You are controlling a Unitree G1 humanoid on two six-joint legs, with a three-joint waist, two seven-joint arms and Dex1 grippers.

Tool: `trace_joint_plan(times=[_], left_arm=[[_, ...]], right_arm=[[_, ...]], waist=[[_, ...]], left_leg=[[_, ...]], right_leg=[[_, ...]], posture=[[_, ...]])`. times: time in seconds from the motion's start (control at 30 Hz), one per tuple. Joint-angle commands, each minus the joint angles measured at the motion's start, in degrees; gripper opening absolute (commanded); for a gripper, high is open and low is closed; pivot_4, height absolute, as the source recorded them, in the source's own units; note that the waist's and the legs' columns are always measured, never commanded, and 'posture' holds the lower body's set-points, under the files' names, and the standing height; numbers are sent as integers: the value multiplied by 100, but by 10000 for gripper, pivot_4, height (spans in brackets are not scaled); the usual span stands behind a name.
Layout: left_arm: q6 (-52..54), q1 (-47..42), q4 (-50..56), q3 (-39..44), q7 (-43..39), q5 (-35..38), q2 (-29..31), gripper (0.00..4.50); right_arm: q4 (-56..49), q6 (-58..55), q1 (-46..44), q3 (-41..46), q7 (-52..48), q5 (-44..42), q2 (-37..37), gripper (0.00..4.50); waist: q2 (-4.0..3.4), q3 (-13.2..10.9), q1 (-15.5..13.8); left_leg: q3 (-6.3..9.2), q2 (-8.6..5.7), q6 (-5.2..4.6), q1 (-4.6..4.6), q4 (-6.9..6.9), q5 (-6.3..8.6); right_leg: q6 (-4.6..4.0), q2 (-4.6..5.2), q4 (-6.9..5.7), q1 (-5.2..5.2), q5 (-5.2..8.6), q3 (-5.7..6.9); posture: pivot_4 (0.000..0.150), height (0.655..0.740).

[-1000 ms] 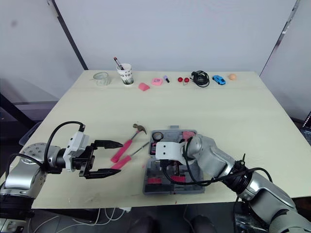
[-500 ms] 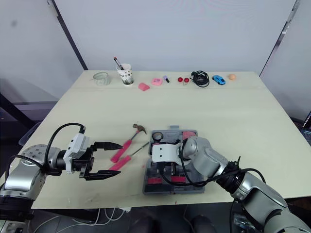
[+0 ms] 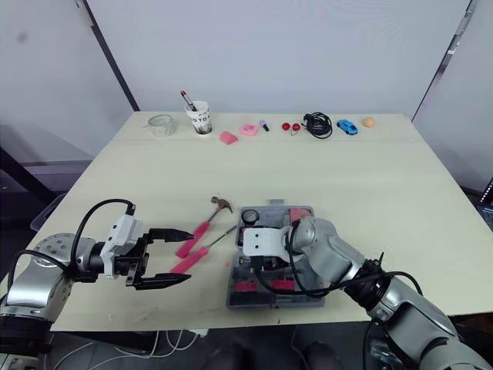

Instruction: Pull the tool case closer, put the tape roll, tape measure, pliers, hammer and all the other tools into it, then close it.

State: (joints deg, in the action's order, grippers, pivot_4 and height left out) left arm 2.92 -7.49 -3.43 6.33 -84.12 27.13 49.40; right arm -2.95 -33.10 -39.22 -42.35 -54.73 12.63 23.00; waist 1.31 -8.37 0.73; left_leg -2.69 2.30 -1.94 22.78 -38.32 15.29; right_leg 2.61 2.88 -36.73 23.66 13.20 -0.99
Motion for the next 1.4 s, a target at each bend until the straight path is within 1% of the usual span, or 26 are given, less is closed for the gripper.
trace_joint_plan(times=[0.03,0.07,0.1,0.17,0.2,0.23,0.27,0.53,0.9,1.07,1.23,1.4], left_arm=[[-120,-40,53,109,-36,29,25,45000],[-143,-64,27,100,-36,23,10,45000],[-157,-86,4,92,-33,18,0,45000],[-187,-110,-27,82,-33,13,-13,45000],[-190,-107,-27,83,-32,16,-15,45000],[-195,-95,-28,88,-39,21,-13,45000],[-195,-79,-24,91,-45,27,-13,45000],[-233,-26,-30,103,-65,24,-10,45000],[-260,-7,-65,125,-66,28,9,45000],[-277,16,-82,116,-63,20,-1,45000],[-283,75,-50,124,-38,30,-20,45000],[-202,260,41,236,176,129,-127,45000]], right_arm=[[-565,-282,169,699,-85,-438,42,26541],[-608,-227,299,893,-35,-592,5,24208],[-633,-109,405,1029,-32,-730,-12,22784],[-606,-40,622,1348,74,-985,-107,15170],[-547,67,676,1401,108,-994,-89,10595],[-493,199,729,1428,119,-1003,-73,4771],[-429,309,799,1477,147,-1056,-99,1130],[288,959,1012,1399,253,-1014,-188,1130],[1149,1273,1332,1040,173,-694,-231,1130],[1564,1348,1317,993,192,-559,-223,1130],[1551,1522,1329,1170,275,-689,-299,1130],[811,1535,1380,1862,346,-1270,-412,1130]], waist=[[1,0,-2],[2,1,-2],[4,2,-3],[4,2,-2],[4,2,0],[3,2,2],[3,2,3],[5,1,5],[15,9,7],[19,17,14],[27,25,16],[26,25,11]], left_leg=[[1,0,0,1,0,0],[0,0,0,1,0,0],[0,0,0,1,0,0],[1,0,0,0,0,0],[0,0,0,0,0,0],[0,0,0,0,1,0],[-1,0,0,0,0,0],[-3,0,0,-1,1,0],[-1,1,0,-5,1,0],[-1,4,0,-16,1,0],[0,6,0,-29,2,0],[6,7,0,-26,2,0]], right_leg=[[0,0,0,0,0,0],[0,0,0,0,0,0],[0,0,1,0,0,0],[0,0,0,-1,0,1],[0,0,0,-1,0,1],[0,0,0,-1,0,0],[0,0,0,-1,0,0],[0,0,1,-1,0,-2],[0,-2,0,-3,0,-2],[0,-3,-4,-7,0,-4],[-1,-3,-5,-14,1,-6],[-2,-2,-6,-13,1,-8]], posture=[[1500,7400],[1500,7400],[1500,7400],[1500,7400],[1500,7400],[1500,7400],[1500,7400],[1500,7400],[1500,7400],[1500,7400],[1500,7400],[1500,7400]])
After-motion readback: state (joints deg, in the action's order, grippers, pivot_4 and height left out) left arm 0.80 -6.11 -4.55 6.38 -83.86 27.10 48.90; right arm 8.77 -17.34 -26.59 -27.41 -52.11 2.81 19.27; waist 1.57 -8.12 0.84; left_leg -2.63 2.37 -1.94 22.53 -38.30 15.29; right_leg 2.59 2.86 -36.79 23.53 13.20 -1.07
